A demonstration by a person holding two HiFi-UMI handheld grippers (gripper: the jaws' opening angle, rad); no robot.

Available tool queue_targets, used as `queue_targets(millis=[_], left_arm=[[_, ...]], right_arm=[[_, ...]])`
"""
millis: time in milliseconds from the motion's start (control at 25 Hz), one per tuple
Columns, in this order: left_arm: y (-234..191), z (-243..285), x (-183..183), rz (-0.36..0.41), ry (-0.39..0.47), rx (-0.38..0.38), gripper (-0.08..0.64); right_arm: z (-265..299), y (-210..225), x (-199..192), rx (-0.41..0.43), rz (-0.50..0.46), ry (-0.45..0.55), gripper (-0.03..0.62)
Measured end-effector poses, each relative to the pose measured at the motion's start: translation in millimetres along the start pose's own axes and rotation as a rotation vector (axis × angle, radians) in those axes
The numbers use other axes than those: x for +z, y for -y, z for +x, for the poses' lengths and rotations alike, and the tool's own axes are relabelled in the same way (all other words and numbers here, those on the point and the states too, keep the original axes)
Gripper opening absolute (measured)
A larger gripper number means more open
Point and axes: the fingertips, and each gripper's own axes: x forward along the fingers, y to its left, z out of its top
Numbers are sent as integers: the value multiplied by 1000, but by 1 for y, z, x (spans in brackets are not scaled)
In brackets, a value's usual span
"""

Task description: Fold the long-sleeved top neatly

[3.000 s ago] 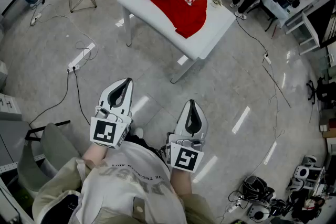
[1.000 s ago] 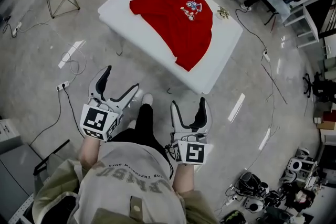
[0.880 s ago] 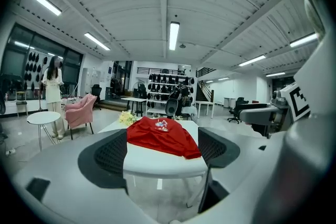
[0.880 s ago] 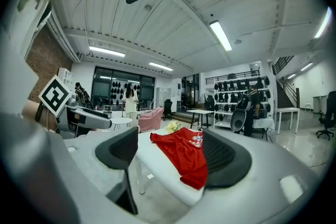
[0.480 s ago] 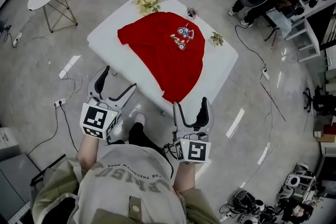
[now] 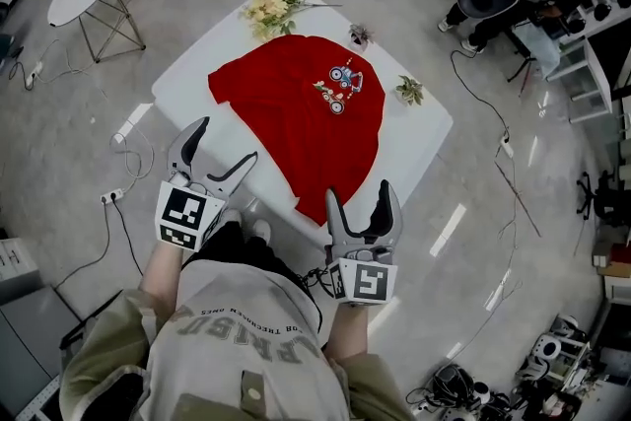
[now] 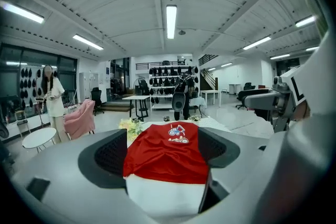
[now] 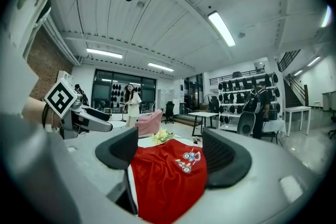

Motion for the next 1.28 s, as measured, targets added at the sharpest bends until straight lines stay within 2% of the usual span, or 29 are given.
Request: queue_targets(millis=[240, 480, 960, 1280], left_arm=[[-21, 46, -28, 30, -91, -30, 402], [-38, 98, -57, 98, -187, -117, 402], [-64, 183, -143, 327, -486, -358, 400], [-70, 208, -179, 379, -586, -447, 400]], right_arm=[[35, 3, -35, -9, 18, -71, 373], [68, -2, -76, -44, 35, -151, 373], [94, -16, -184, -174, 89, -470, 373], [89, -18, -232, -213, 60, -651, 366]])
